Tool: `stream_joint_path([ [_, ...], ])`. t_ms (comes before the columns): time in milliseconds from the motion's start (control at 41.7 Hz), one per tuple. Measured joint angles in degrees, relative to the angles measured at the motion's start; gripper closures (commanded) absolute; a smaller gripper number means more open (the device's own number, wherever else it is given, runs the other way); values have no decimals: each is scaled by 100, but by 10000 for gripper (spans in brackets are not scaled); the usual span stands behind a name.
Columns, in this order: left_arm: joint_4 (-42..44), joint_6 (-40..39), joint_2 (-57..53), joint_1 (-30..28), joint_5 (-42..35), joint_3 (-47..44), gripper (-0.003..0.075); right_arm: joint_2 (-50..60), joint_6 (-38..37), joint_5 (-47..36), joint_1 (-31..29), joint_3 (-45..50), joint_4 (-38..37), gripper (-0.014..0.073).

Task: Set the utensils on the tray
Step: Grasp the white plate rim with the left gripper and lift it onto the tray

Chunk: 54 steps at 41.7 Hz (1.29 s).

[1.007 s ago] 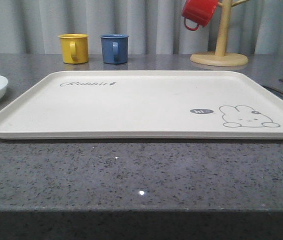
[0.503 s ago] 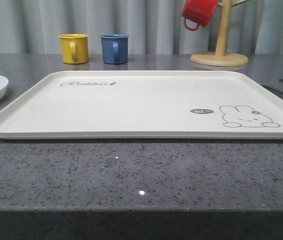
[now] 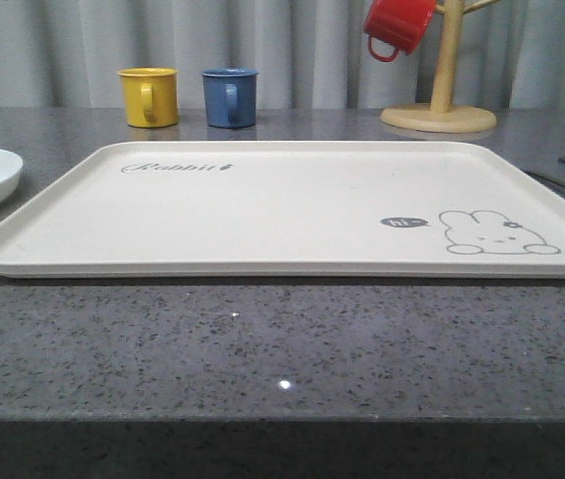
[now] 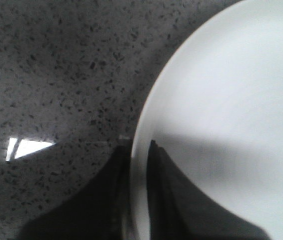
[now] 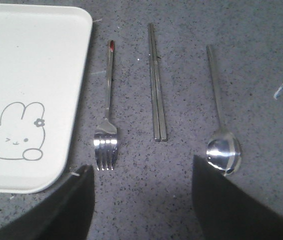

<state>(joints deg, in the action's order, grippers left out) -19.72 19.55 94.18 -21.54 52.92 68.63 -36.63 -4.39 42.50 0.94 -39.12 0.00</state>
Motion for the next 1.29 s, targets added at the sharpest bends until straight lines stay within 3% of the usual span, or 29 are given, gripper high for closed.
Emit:
stream_joint_path([
  [360, -430, 155, -532, 163, 483, 666, 740, 0, 0, 0, 0, 0, 0, 139],
  [911, -785, 277, -172, 2828, 519, 1099, 740, 0, 0, 0, 0, 0, 0, 139],
  [1294, -795, 277, 637, 3164, 272, 1099, 737, 0, 0, 0, 0, 0, 0, 139],
])
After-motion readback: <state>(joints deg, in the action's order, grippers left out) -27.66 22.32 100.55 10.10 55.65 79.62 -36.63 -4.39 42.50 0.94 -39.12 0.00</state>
